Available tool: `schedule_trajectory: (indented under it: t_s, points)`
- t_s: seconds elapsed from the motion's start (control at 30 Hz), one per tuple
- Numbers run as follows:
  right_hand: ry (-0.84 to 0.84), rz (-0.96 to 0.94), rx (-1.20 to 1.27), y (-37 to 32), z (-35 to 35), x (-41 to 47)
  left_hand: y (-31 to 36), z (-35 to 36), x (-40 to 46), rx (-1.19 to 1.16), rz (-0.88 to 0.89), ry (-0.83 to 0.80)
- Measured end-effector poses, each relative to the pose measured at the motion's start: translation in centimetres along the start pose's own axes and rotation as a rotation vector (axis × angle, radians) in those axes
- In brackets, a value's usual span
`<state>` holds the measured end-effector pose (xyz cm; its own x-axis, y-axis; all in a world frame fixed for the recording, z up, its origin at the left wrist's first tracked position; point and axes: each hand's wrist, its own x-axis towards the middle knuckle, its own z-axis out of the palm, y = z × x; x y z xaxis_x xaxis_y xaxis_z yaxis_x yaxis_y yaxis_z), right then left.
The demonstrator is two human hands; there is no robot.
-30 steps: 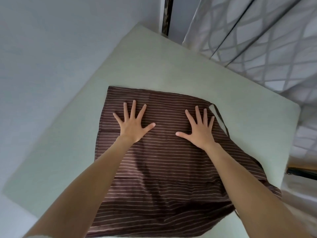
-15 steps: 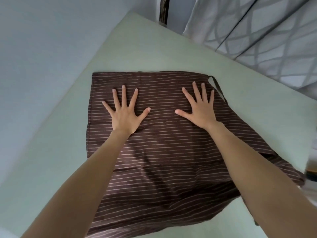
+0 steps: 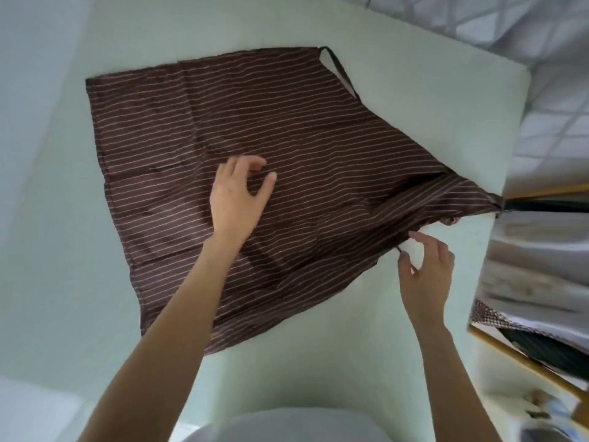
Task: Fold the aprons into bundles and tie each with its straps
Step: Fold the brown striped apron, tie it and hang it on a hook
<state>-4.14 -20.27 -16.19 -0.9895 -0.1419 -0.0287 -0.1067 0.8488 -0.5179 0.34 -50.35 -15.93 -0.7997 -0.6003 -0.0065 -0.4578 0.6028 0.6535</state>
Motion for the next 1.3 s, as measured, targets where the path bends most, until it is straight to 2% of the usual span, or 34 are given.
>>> schedule_trajectory:
  t_s: [0.1,0.17,0.23,0.37,0.47,0.5,0.53,0.57,0.7,0.77,0.87,0.97,1.03,1.13,1.2,1.3]
  points:
    - [-0.13,-0.004,-0.081,2.7,0.7,-2.1,4.1,2.2,-6.8,-0.03,0.224,-0.25]
    - [-0.149,-0.046,-0.181,3.4,0.8,-2.4,5.7,3.9,-10.7,0.083,0.343,-0.385]
    - [-0.156,-0.054,-0.159,3.3,0.7,-2.6,6.1,5.0,-12.7,0.211,0.376,-0.463]
    - [-0.199,-0.121,-0.034,3.3,-0.2,-2.6,5.7,4.7,-13.1,0.233,0.412,-0.357]
    - [-0.249,-0.172,-0.111,3.8,-0.5,-2.9,3.9,2.4,-12.3,0.248,0.358,-0.36]
    - [-0.251,-0.183,-0.12,3.9,-0.6,-2.9,2.9,1.6,-12.2,0.314,0.357,-0.355]
    - [-0.262,-0.271,-0.097,7.4,-4.9,-2.9,6.1,2.5,-16.0,0.414,0.369,-0.323]
    - [-0.25,-0.333,-0.086,8.5,-5.9,-3.0,5.8,1.9,-16.8,0.487,0.363,-0.332]
    - [-0.062,-0.407,0.035,8.1,-7.3,-1.3,3.5,-0.6,-17.9,0.665,0.134,-0.608]
    - [-0.026,-0.409,-0.02,8.7,-7.5,1.8,5.3,0.3,-18.3,0.611,0.147,-0.592]
    - [-0.225,-0.356,-0.186,9.1,-6.4,5.8,9.5,3.8,-18.5,0.475,0.296,-0.419]
    - [-0.331,-0.299,-0.273,9.5,-4.9,7.4,13.1,7.9,-17.7,0.384,0.357,-0.392]
    - [-0.347,-0.329,-0.189,9.4,-4.7,8.3,14.7,10.4,-17.5,0.378,0.362,-0.416]
    - [-0.417,-0.143,0.181,8.2,-5.8,11.0,15.7,13.0,-17.7,0.475,0.331,-0.477]
    - [-0.361,-0.108,0.221,7.6,-6.8,13.4,15.6,13.9,-17.9,0.489,0.305,-0.491]
    - [-0.215,-0.248,0.027,7.2,-7.4,16.8,15.5,14.6,-18.4,0.347,0.286,-0.454]
